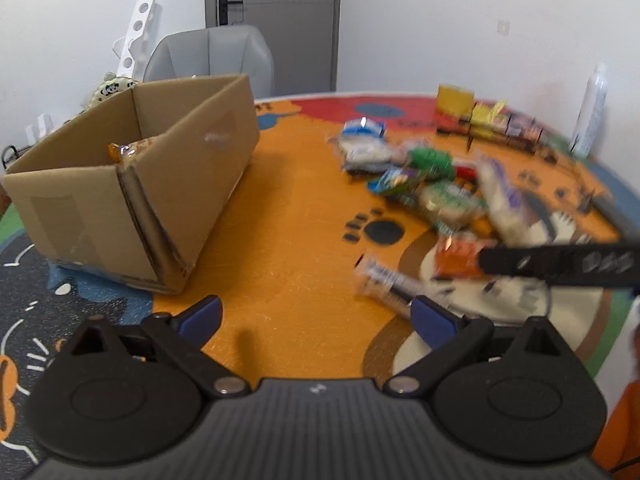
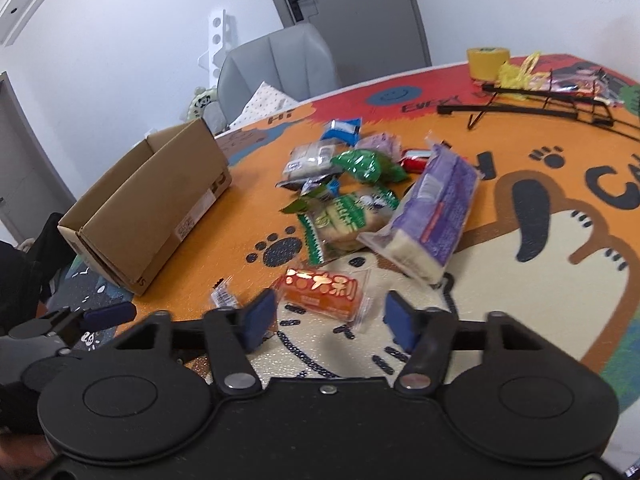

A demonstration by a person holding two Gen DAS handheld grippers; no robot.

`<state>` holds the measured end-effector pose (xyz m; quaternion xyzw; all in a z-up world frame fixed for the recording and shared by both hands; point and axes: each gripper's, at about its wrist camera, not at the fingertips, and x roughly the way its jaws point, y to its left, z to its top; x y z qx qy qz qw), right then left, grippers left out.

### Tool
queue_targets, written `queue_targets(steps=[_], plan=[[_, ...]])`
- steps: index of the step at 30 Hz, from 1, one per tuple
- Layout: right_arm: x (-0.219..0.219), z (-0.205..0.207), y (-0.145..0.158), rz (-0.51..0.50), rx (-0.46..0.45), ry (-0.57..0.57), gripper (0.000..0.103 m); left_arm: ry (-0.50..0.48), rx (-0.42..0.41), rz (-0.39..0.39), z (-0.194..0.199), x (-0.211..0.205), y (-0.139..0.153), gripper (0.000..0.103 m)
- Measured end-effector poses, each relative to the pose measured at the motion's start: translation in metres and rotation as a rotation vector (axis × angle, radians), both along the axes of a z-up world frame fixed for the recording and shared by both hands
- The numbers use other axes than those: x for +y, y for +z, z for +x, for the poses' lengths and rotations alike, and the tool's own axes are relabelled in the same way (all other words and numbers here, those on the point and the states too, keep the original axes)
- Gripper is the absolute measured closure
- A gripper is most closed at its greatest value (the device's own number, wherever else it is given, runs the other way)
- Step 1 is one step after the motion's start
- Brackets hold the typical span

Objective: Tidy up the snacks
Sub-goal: 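Grasp the clear stick snack with the left tool while the right grasps the orange-red candy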

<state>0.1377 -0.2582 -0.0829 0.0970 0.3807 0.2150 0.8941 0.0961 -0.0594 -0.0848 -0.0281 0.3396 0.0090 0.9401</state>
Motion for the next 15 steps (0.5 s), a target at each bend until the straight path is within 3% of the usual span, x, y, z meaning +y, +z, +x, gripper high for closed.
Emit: queue_targets(steps=[4,8,12,15], plan=[[-0.001,0.006,0.003,0.036,-0.016,0.003,0.059,-0.009,-0.043,-0.052,0.002,-0.001,0.008,0.009],[0.001,0.013,0.008,0.040,-0.042,-0.001,0.059,-0.015,-0.055,-0.068,0.013,-0.008,0.008,0.012],[0.003,0.026,0.005,0.070,-0.035,0.007,0.059,-0.020,-0.033,-0.089,0.027,-0.016,0.001,0.012],[0.004,0.033,-0.003,0.074,-0.003,0.005,0.059,-0.028,-0.022,-0.063,0.032,-0.023,-0.005,0.012]])
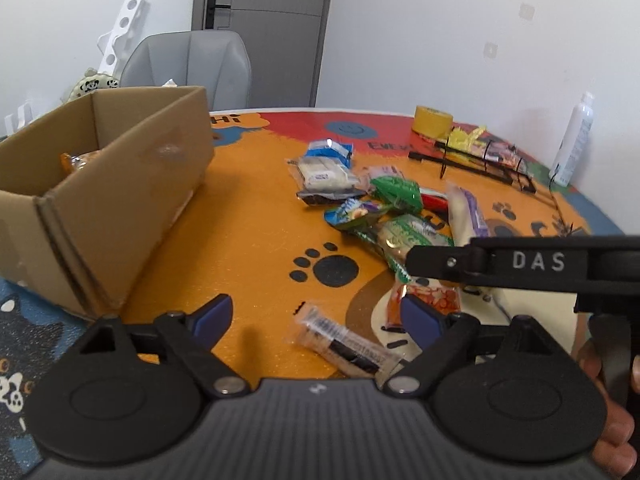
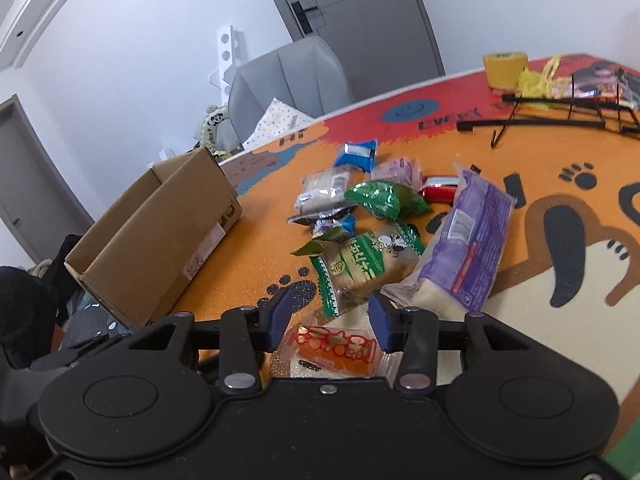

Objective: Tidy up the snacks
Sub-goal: 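Grasp the clear stick snack with the left tool while the right grasps the orange-red candy, then carry the stick snack and orange-red candy with both tools over the box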

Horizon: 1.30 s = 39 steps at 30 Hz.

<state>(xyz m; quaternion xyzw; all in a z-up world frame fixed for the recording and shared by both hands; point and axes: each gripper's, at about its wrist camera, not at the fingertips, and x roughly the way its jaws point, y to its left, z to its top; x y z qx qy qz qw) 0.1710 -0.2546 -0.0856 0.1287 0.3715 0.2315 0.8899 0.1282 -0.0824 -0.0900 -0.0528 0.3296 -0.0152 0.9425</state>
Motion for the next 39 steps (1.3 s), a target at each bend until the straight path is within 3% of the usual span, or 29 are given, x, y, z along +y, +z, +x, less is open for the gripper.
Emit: queue_targets(steps=[7,15,21,26,31,35,36,37,39], plan=[[-0.003,-0.009,-0.011,-0.005,0.046,0.021,0.059,0.002,0.046,0.013,-0.003,0.008,-0.011,0.020],[0.015,-0.024,-0.009,-0.093,0.001,0.056,0.059,0.020,0.048,0.032,-0.015,0.024,-0.010,0.036],[0.019,-0.028,-0.007,-0.129,0.000,0.075,0.081,-0.014,0.037,-0.005,-0.016,0.020,-0.008,0.049],[0.012,-0.033,-0.006,-0.124,0.020,0.062,0.083,-0.048,0.028,-0.002,-0.016,0.008,-0.010,0.056],[0.018,-0.036,-0.005,-0.161,0.005,0.067,0.074,-0.055,0.031,0.003,-0.016,0.007,-0.010,0.084],[0.026,-0.037,-0.006,-0.200,-0.022,0.078,0.072,-0.049,0.024,-0.022,-0.019,0.014,-0.007,0.086],[0.026,-0.036,-0.005,-0.203,-0.023,0.077,0.074,-0.045,0.015,-0.020,-0.020,0.015,-0.004,0.086],[0.025,-0.036,-0.005,-0.205,-0.022,0.072,0.082,-0.042,0.007,-0.021,-0.021,0.016,-0.002,0.086],[0.022,-0.033,-0.005,-0.174,-0.003,0.075,0.084,-0.037,-0.006,-0.027,-0.022,0.020,0.005,0.086]])
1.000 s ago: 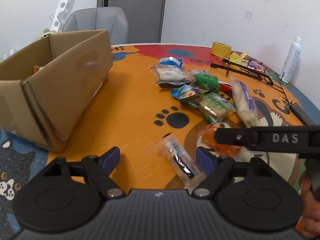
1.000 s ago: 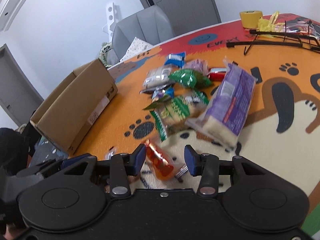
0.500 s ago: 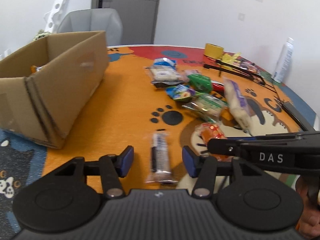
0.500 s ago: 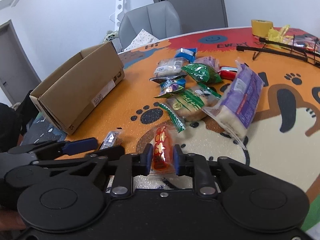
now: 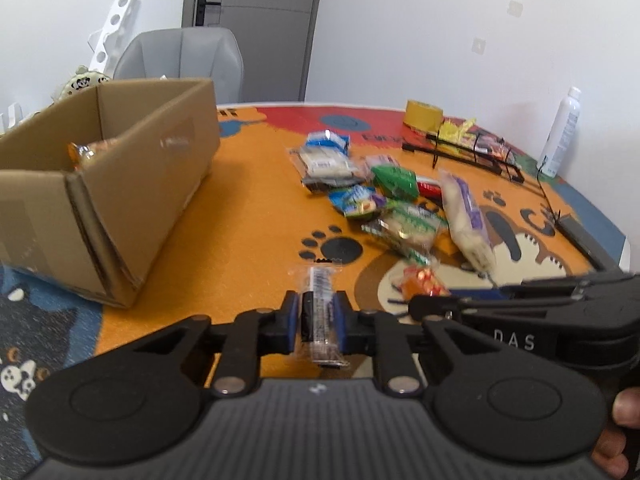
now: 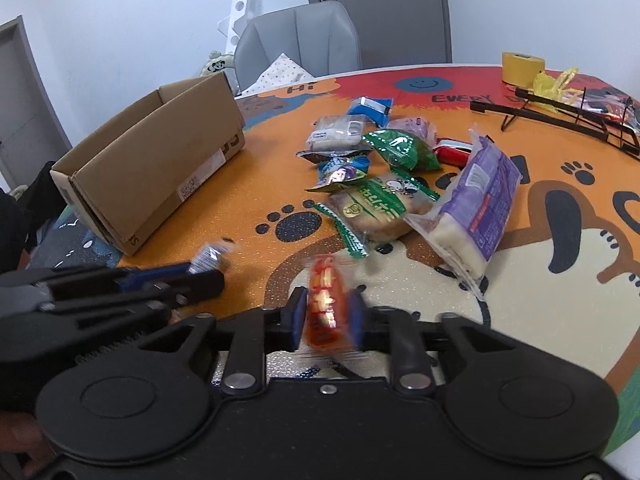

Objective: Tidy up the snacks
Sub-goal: 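Carry the stick snack and orange-red candy with both tools over the box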

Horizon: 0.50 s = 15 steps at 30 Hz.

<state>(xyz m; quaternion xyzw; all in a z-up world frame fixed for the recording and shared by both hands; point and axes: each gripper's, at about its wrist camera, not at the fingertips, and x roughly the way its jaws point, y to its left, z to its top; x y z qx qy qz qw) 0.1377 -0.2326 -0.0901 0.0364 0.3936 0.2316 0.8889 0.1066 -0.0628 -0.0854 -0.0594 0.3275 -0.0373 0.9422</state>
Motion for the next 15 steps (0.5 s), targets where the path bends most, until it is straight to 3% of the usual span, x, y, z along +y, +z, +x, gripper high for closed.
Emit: queue_targets(steps=[15], plan=[[0.011,0.007,0.041,0.074,-0.080,-0.002,0.085,0.037,-0.112,0.023,-0.001,0.020,0.051,0.086]])
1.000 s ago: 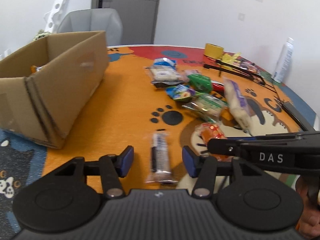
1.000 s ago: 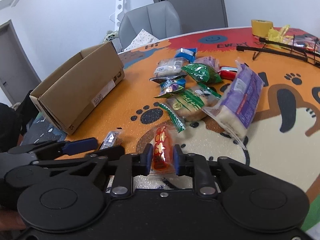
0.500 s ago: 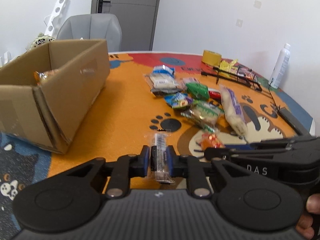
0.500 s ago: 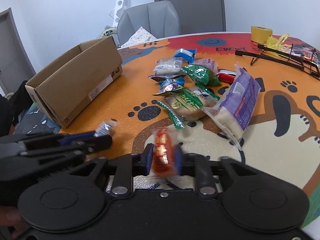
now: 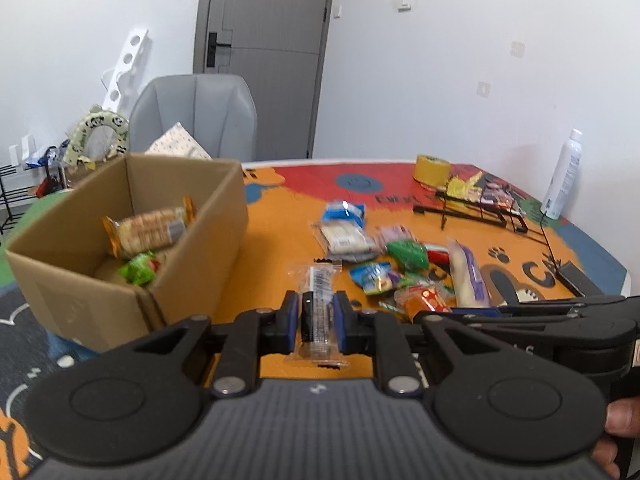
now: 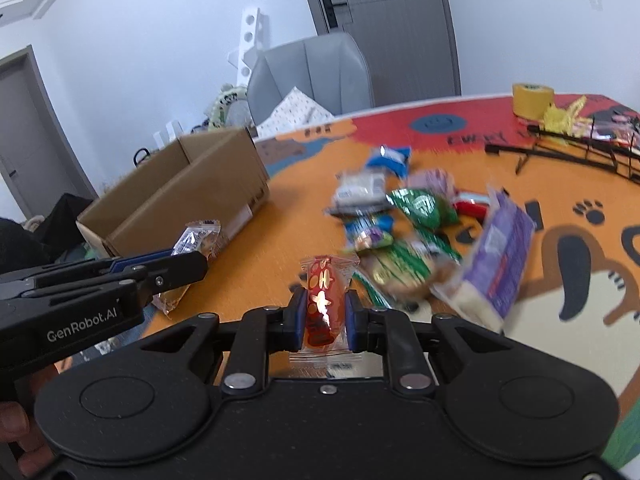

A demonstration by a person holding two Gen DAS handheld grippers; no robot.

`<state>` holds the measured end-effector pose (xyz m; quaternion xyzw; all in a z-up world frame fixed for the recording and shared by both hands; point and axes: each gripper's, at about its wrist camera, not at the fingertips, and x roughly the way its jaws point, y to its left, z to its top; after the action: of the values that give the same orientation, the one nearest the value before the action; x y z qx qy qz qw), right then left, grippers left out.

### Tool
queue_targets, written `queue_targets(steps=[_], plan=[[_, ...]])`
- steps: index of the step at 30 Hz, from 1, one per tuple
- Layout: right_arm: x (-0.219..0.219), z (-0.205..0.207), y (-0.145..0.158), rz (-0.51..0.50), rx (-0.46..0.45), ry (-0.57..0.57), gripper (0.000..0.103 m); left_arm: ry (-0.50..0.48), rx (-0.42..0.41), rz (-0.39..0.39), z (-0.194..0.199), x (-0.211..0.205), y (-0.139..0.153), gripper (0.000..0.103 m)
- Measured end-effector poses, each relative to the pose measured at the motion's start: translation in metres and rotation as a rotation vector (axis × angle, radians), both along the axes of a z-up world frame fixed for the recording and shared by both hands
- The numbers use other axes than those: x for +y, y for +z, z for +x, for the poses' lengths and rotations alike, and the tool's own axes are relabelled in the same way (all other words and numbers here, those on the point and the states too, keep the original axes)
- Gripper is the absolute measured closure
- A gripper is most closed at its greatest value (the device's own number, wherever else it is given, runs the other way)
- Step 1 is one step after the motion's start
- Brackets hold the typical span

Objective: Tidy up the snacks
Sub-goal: 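Carry the stick snack and orange-red candy with both tools over the box, then open both tools to drop the stick snack and candy into the box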

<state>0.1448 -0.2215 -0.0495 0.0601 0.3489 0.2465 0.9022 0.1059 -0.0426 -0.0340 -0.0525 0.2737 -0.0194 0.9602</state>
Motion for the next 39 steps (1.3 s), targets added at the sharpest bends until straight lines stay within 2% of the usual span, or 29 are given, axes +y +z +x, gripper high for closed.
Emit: queue_targets(steps=[2,14,24,31,39], plan=[[0.003,0.003,0.007,0.008,-0.016,0.005,0.085,0.011,-0.007,-0.017,0.000,0.007,0.006,0.086],[0.027,0.016,0.045,0.042,-0.102,0.040,0.085,0.086,-0.093,-0.002,-0.004,0.041,0.049,0.086],[0.055,0.023,0.067,0.064,-0.144,0.087,0.085,0.157,-0.138,0.035,-0.008,0.073,0.071,0.085],[0.074,0.025,0.077,0.065,-0.156,0.111,0.085,0.215,-0.146,0.039,-0.004,0.100,0.077,0.085],[0.098,0.031,0.083,0.070,-0.155,0.137,0.085,0.287,-0.077,0.003,0.015,0.136,0.059,0.085]])
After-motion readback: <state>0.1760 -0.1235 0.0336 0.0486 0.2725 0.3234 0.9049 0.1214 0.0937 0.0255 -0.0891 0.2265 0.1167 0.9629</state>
